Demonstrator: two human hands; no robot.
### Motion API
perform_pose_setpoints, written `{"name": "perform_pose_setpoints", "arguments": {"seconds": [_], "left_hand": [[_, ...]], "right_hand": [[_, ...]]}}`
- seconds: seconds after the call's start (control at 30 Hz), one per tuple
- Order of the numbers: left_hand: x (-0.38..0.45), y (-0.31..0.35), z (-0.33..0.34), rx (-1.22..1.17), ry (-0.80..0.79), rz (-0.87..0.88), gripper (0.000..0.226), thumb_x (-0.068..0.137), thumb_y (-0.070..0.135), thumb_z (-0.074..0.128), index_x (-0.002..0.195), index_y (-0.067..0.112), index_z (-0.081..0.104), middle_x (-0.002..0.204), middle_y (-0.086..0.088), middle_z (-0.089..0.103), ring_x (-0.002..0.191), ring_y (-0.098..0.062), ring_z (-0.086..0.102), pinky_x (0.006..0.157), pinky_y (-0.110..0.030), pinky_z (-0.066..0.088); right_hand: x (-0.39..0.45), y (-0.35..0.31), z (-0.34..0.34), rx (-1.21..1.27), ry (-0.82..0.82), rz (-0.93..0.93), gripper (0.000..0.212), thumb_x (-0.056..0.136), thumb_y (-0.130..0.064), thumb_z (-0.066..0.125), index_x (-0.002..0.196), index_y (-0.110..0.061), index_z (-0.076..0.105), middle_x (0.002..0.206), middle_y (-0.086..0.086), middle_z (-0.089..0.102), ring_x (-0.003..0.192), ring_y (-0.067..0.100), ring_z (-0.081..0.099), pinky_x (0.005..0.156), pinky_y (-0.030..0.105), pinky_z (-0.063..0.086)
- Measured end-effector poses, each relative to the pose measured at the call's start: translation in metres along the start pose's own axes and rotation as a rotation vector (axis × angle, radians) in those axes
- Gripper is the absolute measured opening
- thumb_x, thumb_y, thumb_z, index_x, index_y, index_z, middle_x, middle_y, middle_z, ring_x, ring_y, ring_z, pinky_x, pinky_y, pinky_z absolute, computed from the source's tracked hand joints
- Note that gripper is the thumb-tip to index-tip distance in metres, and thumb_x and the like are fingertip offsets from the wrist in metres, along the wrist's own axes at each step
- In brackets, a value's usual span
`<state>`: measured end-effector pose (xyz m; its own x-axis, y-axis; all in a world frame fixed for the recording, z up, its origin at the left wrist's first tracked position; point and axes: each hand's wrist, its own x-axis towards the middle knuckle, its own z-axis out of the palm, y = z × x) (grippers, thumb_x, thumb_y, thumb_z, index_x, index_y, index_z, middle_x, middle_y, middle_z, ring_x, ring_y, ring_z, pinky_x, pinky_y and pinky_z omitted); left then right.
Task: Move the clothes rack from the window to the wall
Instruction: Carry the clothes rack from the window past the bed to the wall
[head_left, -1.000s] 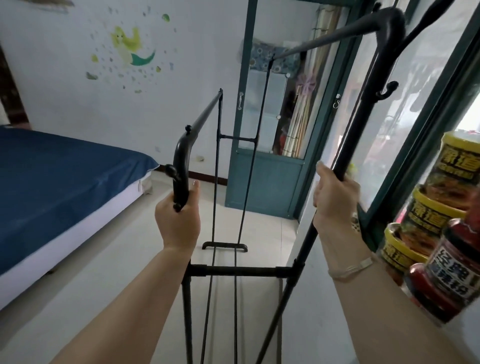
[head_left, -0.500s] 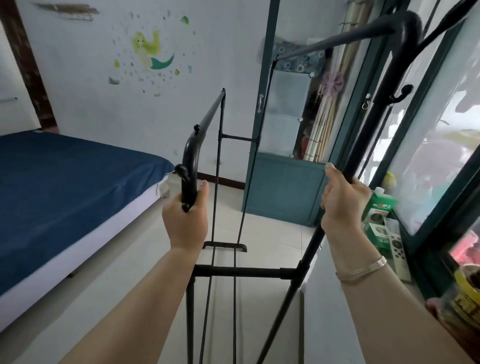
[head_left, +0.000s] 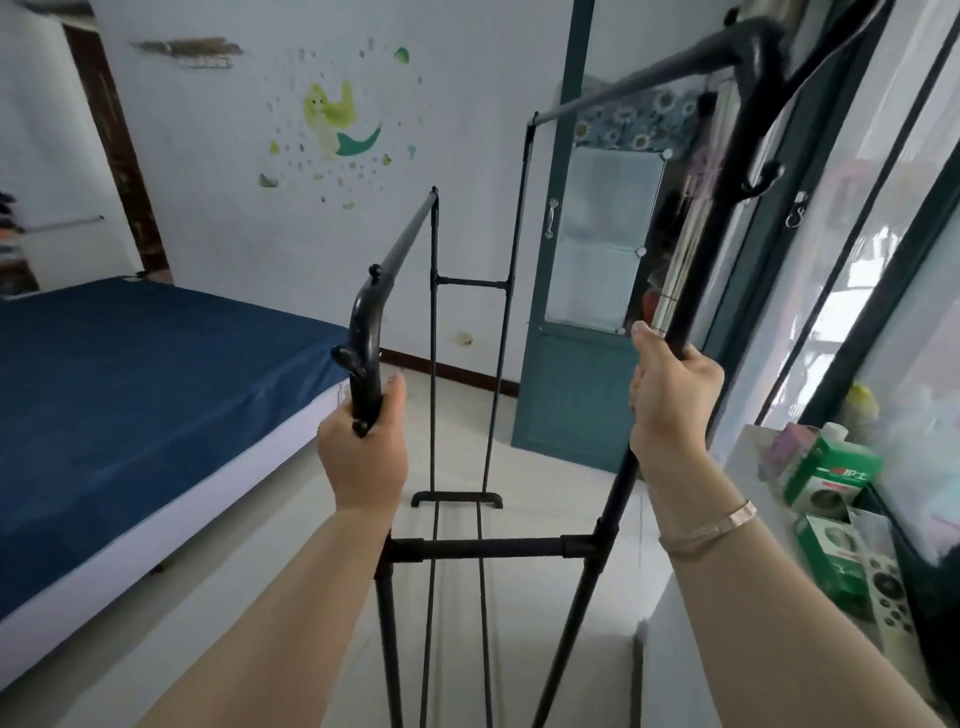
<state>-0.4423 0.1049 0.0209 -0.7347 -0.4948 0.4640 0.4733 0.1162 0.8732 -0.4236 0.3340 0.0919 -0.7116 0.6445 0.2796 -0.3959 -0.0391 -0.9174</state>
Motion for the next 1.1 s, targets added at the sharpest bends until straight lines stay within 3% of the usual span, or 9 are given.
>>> {"name": "perform_pose_setpoints", "arguments": {"seconds": [0.1, 0.17, 0.27, 0.43, 0.63, 0.83, 1.1], "left_hand": [[0.016, -0.012, 0.015, -0.007, 0.025, -0.007, 0.059, 0.077, 0.052, 0.061, 0.059, -0.002, 0.047, 0.042, 0.009, 0.041, 0.042, -0.003, 0.038, 0.044, -0.012, 0.034], [0.030, -0.021, 0.025, -0.004, 0.013, -0.014, 0.055, 0.077, 0.053, 0.061, 0.054, 0.006, 0.044, 0.040, 0.011, 0.042, 0.042, -0.002, 0.040, 0.044, -0.011, 0.034], [0.050, -0.034, 0.038, 0.006, -0.006, -0.031, 0.050, 0.078, 0.053, 0.061, 0.051, 0.016, 0.042, 0.040, 0.013, 0.042, 0.041, -0.002, 0.039, 0.045, -0.011, 0.033], [0.091, -0.054, 0.058, -0.002, -0.018, -0.049, 0.042, 0.081, 0.049, 0.062, 0.044, 0.033, 0.050, 0.040, 0.015, 0.043, 0.044, -0.004, 0.039, 0.051, -0.024, 0.033], [0.131, -0.077, 0.082, 0.001, -0.016, -0.045, 0.047, 0.081, 0.049, 0.061, 0.041, 0.032, 0.043, 0.042, 0.012, 0.040, 0.051, -0.012, 0.039, 0.055, -0.028, 0.035], [0.164, -0.100, 0.110, -0.038, -0.022, -0.066, 0.044, 0.078, 0.054, 0.060, 0.043, 0.030, 0.047, 0.040, 0.013, 0.044, 0.046, -0.005, 0.043, 0.057, -0.027, 0.038], [0.200, -0.131, 0.171, -0.033, 0.020, -0.050, 0.049, 0.083, 0.043, 0.065, 0.042, 0.029, 0.044, 0.038, 0.015, 0.042, 0.044, -0.001, 0.045, 0.054, -0.022, 0.036]], "right_hand": [[0.022, 0.011, 0.012, 0.013, -0.015, 0.012, 0.030, 0.078, -0.031, 0.070, 0.068, -0.018, 0.044, 0.052, -0.001, 0.024, 0.044, 0.014, 0.018, 0.040, 0.023, 0.018], [0.037, 0.018, 0.023, 0.020, -0.016, 0.013, 0.029, 0.078, -0.031, 0.070, 0.069, -0.018, 0.046, 0.052, -0.001, 0.023, 0.044, 0.014, 0.017, 0.041, 0.024, 0.017], [0.057, 0.030, 0.039, 0.015, -0.008, 0.018, 0.042, 0.080, -0.029, 0.070, 0.060, -0.025, 0.033, 0.053, 0.001, 0.024, 0.044, 0.015, 0.018, 0.041, 0.024, 0.018], [0.090, 0.051, 0.073, 0.001, 0.006, 0.020, 0.041, 0.081, -0.027, 0.069, 0.059, -0.026, 0.034, 0.054, 0.002, 0.024, 0.045, 0.015, 0.019, 0.041, 0.025, 0.018], [0.127, 0.072, 0.105, -0.017, 0.022, 0.038, 0.043, 0.078, -0.028, 0.069, 0.057, -0.027, 0.031, 0.055, 0.003, 0.026, 0.047, 0.016, 0.020, 0.042, 0.027, 0.020], [0.169, 0.091, 0.131, -0.014, -0.001, 0.023, 0.044, 0.077, -0.030, 0.069, 0.058, -0.027, 0.029, 0.055, 0.003, 0.025, 0.048, 0.017, 0.019, 0.043, 0.028, 0.019], [0.245, 0.119, 0.157, -0.007, -0.030, 0.044, 0.044, 0.075, -0.031, 0.070, 0.056, -0.025, 0.031, 0.053, 0.002, 0.026, 0.045, 0.016, 0.020, 0.041, 0.027, 0.020]]}}
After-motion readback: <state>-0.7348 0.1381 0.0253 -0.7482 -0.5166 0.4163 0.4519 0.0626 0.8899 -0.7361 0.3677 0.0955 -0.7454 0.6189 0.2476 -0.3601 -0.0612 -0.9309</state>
